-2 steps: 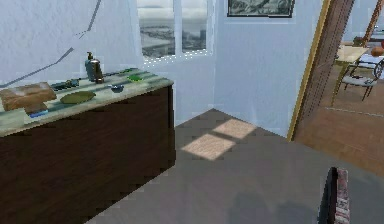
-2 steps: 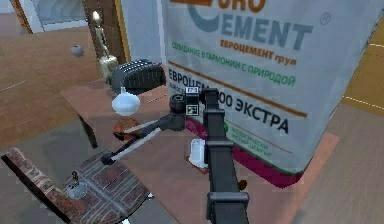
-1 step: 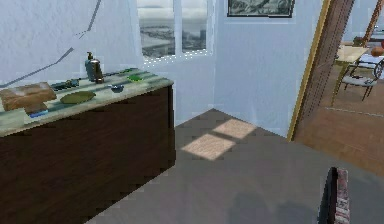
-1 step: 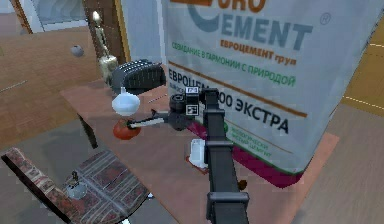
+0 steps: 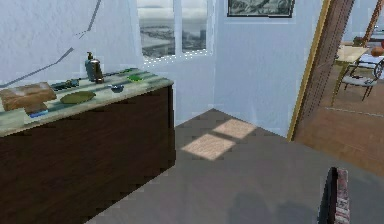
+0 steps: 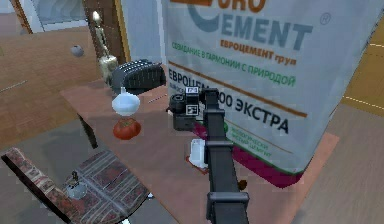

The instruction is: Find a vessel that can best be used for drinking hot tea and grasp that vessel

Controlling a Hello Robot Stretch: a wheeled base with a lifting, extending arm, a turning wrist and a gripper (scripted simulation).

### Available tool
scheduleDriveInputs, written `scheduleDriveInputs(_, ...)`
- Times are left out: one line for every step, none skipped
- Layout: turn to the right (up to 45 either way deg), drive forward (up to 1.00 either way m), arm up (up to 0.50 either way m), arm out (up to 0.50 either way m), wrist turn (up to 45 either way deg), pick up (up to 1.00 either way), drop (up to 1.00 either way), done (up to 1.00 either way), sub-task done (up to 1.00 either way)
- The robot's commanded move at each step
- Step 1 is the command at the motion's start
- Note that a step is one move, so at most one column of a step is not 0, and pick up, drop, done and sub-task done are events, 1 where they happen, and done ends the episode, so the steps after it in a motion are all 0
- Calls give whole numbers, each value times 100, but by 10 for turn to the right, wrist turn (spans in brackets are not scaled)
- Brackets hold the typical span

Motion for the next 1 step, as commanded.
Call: scheduleDriveInputs(0,0,0,0,180,0,0,0,0)
